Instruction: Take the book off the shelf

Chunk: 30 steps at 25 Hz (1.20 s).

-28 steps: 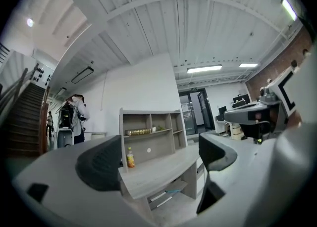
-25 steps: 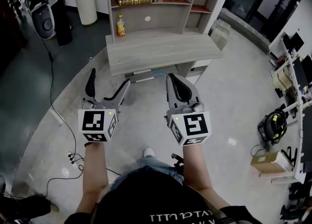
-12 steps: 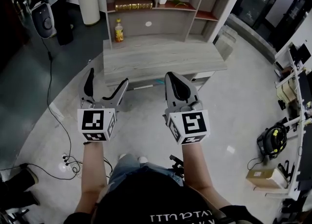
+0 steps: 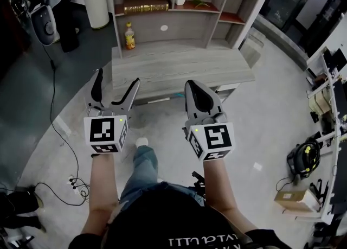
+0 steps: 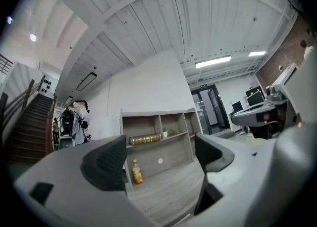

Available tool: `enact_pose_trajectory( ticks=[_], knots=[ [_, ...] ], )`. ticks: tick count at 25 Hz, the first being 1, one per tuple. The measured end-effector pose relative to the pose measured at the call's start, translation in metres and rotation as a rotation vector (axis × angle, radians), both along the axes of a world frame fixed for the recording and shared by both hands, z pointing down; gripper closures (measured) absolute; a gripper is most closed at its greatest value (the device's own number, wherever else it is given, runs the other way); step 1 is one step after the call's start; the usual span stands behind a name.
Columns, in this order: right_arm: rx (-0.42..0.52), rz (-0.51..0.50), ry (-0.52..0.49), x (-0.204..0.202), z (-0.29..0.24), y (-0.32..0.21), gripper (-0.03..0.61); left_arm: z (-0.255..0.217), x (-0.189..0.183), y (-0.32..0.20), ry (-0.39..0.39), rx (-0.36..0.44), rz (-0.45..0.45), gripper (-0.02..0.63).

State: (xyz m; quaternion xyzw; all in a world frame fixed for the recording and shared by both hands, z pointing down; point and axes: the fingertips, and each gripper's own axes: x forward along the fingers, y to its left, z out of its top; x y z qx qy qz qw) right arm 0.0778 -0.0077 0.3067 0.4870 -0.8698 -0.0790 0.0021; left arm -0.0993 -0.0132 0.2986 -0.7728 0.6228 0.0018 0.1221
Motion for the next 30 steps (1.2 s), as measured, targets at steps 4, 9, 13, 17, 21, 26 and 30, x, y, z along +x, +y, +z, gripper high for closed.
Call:
enact_pose_trajectory(
  ticks=[4, 9, 13, 17, 21, 26, 30],
  knots=[
    [0.002, 0.010, -0.001, -0.006, -0.001, -0.030, 0.563, -0.002, -0.008, -0.032, 0.010, 0.012, 0.000, 0.187],
    [0.000, 0.016, -0.003, -0.024, -0.003, -0.082, 0.563, -0.001, -0.026, -0.085, 0.001, 0.008, 0.011, 0.190],
    [-0.002, 0.017, 0.012, -0.038, -0.003, -0.122, 0.563, -0.004, -0.047, -0.130, 0.018, 0.012, -0.005, 0.193],
    [-0.007, 0.039, 0.014, -0.046, -0.005, -0.163, 0.563, -0.008, -0.060, -0.175, 0.022, 0.016, 0.005, 0.195],
    [-0.012, 0.062, 0.009, -0.053, -0.008, -0.207, 0.563, -0.011, -0.068, -0.223, 0.007, 0.012, 0.026, 0.195],
    [-0.021, 0.089, 0.003, -0.064, -0.010, -0.258, 0.563, -0.012, -0.075, -0.280, -0.004, 0.003, 0.065, 0.196],
    [-0.038, 0.116, -0.005, -0.070, -0.008, -0.294, 0.563, -0.010, -0.074, -0.319, -0.040, -0.006, 0.108, 0.199]
  ],
)
